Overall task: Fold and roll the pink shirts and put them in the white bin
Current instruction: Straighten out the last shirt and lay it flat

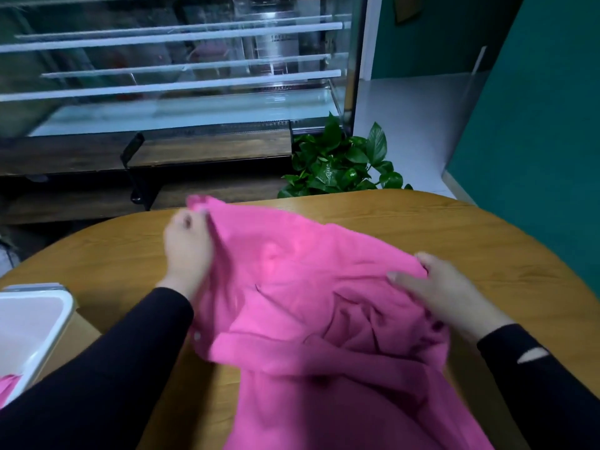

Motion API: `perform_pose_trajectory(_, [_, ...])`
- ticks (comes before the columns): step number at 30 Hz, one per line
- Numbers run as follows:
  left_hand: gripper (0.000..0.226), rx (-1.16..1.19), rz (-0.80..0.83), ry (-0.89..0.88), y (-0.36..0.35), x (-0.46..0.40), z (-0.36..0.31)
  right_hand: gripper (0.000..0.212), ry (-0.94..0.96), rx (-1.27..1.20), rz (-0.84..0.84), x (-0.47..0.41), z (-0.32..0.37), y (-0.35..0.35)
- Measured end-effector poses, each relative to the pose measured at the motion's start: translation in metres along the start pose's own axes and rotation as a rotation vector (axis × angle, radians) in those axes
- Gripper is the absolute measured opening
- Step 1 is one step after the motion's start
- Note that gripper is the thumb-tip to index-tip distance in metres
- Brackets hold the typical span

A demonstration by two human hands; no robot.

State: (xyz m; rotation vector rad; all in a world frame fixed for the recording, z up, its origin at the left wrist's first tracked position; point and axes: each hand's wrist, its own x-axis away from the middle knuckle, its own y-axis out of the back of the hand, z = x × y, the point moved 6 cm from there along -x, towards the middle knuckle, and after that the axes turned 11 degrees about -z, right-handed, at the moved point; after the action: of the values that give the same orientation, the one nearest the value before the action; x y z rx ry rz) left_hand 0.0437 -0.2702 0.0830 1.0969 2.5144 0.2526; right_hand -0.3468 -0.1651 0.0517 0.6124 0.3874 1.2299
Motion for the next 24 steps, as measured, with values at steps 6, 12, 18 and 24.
perform_pose_trajectory(6, [0.019, 0.454, -0.026, -0.188, 0.040, 0.006, -0.127, 0.036, -0.102, -0.897, 0.393, 0.028, 0.086, 0.017])
perform_pose_trajectory(12, [0.053, -0.190, 0.950, -0.702, -0.023, 0.116, -0.163, 0.050, 0.281, -0.430, 0.399, 0.040, 0.137, 0.015])
perform_pose_trajectory(18, [0.021, -0.167, 0.675, -0.703, -0.010, 0.098, -0.161, 0.035, 0.226, -0.114, 0.281, 0.043, 0.122, 0.022])
perform_pose_trajectory(24, [0.020, -0.136, 0.264, -0.556, 0.034, 0.049, -0.155, 0.022, 0.130, -0.040, -0.040, 0.040, 0.090, 0.039])
